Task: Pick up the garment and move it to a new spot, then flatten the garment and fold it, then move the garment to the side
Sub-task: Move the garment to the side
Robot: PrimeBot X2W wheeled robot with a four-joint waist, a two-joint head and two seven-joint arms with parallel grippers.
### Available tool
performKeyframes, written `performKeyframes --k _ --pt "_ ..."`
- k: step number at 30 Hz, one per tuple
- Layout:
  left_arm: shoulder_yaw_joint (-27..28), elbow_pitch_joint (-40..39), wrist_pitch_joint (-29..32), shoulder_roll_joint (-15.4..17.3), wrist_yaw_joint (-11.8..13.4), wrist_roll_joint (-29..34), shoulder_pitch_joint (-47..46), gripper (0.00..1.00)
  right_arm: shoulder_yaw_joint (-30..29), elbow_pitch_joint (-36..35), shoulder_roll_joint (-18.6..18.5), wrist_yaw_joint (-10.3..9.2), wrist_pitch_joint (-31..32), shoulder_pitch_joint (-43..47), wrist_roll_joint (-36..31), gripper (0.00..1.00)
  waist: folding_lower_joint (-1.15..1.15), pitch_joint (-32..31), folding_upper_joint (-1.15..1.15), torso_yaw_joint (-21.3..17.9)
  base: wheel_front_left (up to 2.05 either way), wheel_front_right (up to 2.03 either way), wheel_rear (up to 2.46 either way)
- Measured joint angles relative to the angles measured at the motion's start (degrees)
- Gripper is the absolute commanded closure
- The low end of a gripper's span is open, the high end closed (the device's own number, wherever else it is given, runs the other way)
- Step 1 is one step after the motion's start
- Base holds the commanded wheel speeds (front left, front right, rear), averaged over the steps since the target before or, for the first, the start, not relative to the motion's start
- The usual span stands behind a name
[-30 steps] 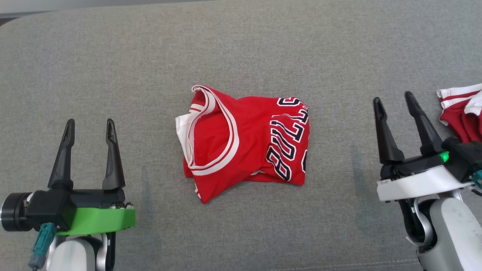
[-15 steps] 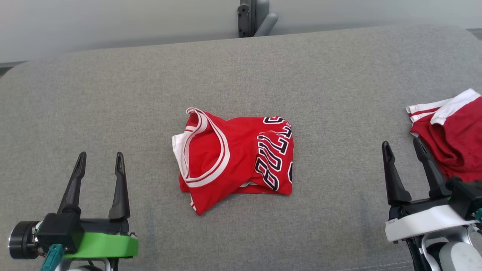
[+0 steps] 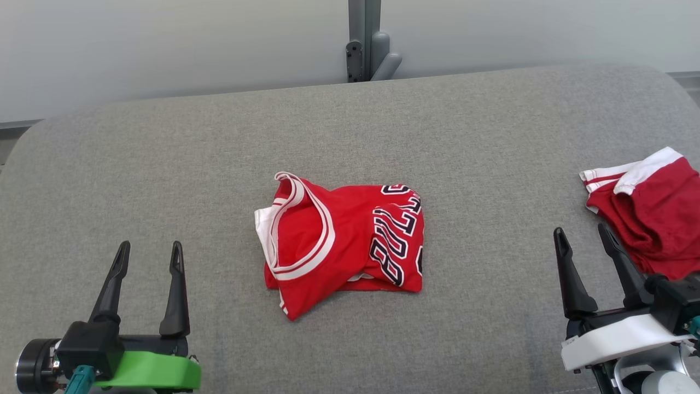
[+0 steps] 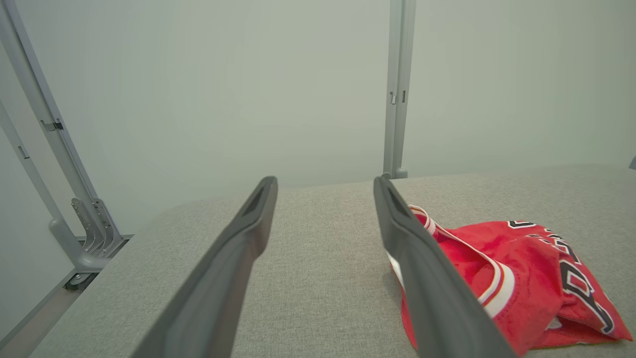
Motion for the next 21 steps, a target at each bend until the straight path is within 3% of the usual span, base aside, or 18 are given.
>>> performKeyframes --k 21 --pt "-1.1 0.2 0.4 0.6 0.5 -0.9 -0.8 0.00 -0.6 1.8 -0.2 0.00 1.1 -2.0 -0.2 0.00 0.00 0.8 0.00 1.3 0.00 0.00 0.00"
